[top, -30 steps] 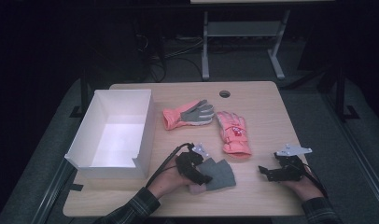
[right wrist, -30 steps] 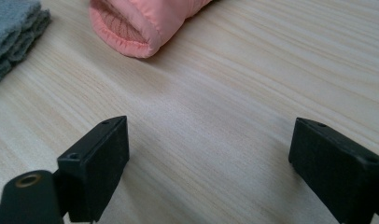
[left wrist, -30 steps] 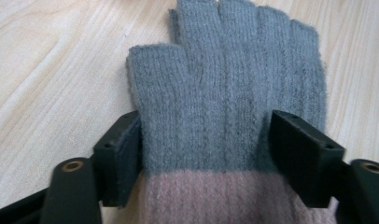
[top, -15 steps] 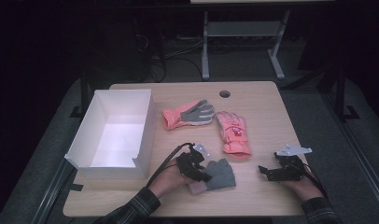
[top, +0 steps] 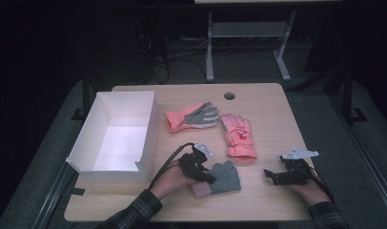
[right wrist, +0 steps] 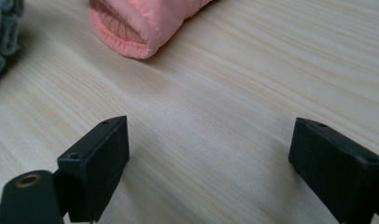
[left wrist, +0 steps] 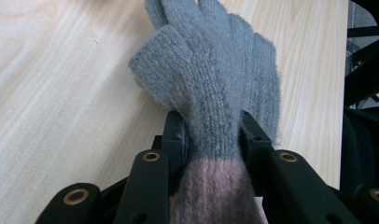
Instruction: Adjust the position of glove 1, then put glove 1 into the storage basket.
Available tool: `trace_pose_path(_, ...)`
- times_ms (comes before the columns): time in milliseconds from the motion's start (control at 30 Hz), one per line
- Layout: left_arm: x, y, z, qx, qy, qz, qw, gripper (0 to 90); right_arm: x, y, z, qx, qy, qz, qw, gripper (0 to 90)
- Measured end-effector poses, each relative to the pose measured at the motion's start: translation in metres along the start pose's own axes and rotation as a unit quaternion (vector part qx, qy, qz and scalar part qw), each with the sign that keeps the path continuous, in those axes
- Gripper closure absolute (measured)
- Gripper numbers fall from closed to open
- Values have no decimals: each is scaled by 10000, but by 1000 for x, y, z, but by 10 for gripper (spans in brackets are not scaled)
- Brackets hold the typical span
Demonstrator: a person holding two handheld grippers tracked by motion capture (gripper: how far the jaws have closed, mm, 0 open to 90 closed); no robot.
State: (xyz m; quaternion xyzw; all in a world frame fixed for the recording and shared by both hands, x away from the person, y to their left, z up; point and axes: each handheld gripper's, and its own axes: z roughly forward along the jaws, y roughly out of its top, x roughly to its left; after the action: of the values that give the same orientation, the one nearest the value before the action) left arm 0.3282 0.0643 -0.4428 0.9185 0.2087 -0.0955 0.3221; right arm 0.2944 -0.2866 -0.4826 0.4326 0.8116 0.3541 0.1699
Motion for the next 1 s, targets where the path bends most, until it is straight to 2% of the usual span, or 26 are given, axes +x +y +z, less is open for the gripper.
trace_pose_path(100, -1, 2, -3, -102, -42, -25, 9999, 690, 0, 0, 0, 1, -1, -8, 10000, 114)
trace_pose_path(233, -4, 7, -11, -166, 13, 28, 9999, 689, 0, 0, 0, 2, 0, 7, 10000, 114)
trace_pose_path(300, -5, 13, -20, -275, 51, 32, 9996, 689, 0, 0, 0, 4, 1, 5, 10000, 114)
trace_pose_path(533, -6, 20, -36, -407, 154, -19, 9991, 689, 0, 0, 0, 6, -1, 5, 10000, 114)
trace_pose_path(633, -6, 23, -46, -498, 155, -39, 9986, 688, 0, 0, 0, 6, -1, 9, 10000, 115)
trace_pose_path(733, -9, 30, -62, -630, 253, -37, 9977, 687, 0, 0, 0, 8, -10, 13, 10000, 109)
trace_pose_path(800, -9, 32, -65, -647, 276, -43, 9975, 687, 0, 0, 0, 9, -19, 16, 10000, 105)
trace_pose_path(833, -10, 36, -73, -651, 355, -36, 9972, 687, 0, 0, 0, 12, -35, 13, 10000, 98)
trace_pose_path(1000, -10, 43, -88, -729, 466, -117, 9962, 687, -1, 1, 2, 106, -100, 91, 9999, 21)
